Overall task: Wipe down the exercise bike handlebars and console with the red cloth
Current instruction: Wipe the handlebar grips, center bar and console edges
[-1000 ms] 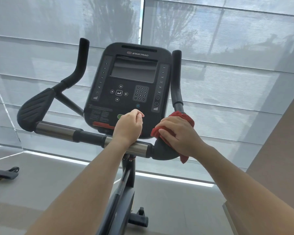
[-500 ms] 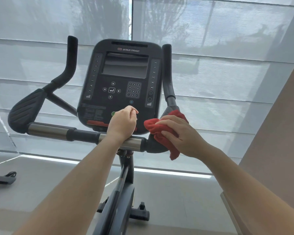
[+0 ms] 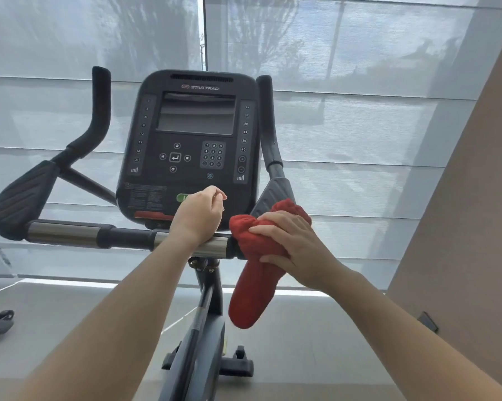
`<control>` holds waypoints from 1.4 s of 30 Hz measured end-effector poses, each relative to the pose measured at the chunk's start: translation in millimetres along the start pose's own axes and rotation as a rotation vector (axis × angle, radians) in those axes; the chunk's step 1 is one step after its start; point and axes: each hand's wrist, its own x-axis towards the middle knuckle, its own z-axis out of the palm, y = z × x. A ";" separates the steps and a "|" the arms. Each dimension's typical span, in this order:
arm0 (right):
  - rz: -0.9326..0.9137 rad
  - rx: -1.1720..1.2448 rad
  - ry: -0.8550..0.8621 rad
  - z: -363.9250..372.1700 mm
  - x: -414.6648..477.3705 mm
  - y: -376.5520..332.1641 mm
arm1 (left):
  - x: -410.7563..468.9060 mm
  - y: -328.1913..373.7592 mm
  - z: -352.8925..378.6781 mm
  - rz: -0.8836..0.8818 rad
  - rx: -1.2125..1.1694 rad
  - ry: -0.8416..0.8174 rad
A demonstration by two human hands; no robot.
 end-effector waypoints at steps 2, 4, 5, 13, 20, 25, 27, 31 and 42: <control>0.001 0.062 0.017 -5.3 1.0 4.0 | -0.1 -0.3 -0.6 -0.001 -0.003 0.005; 0.006 0.076 0.034 -7.7 2.5 7.3 | -0.3 -0.7 -0.7 -0.003 -0.001 0.001; 0.012 0.091 0.040 -8.5 3.7 9.0 | 0.1 -1.2 -0.3 -0.004 0.000 -0.002; 0.155 0.275 0.123 -29.2 28.3 37.1 | 8.5 1.9 1.1 0.050 0.010 -0.015; 0.246 0.256 0.206 -38.8 60.9 74.5 | 50.8 21.9 3.9 0.095 -0.023 0.011; 0.276 0.226 0.269 -47.1 90.2 109.2 | 91.9 26.6 8.3 0.087 -0.032 0.000; 0.294 0.228 0.305 -50.7 104.9 121.3 | 112.8 31.5 9.5 0.087 -0.040 0.006; 0.301 0.238 0.353 -60.6 139.8 143.5 | 156.0 48.0 12.0 0.115 -0.089 0.042; 0.223 0.236 0.655 -81.6 246.7 181.1 | 243.2 36.7 22.4 0.146 -0.025 0.192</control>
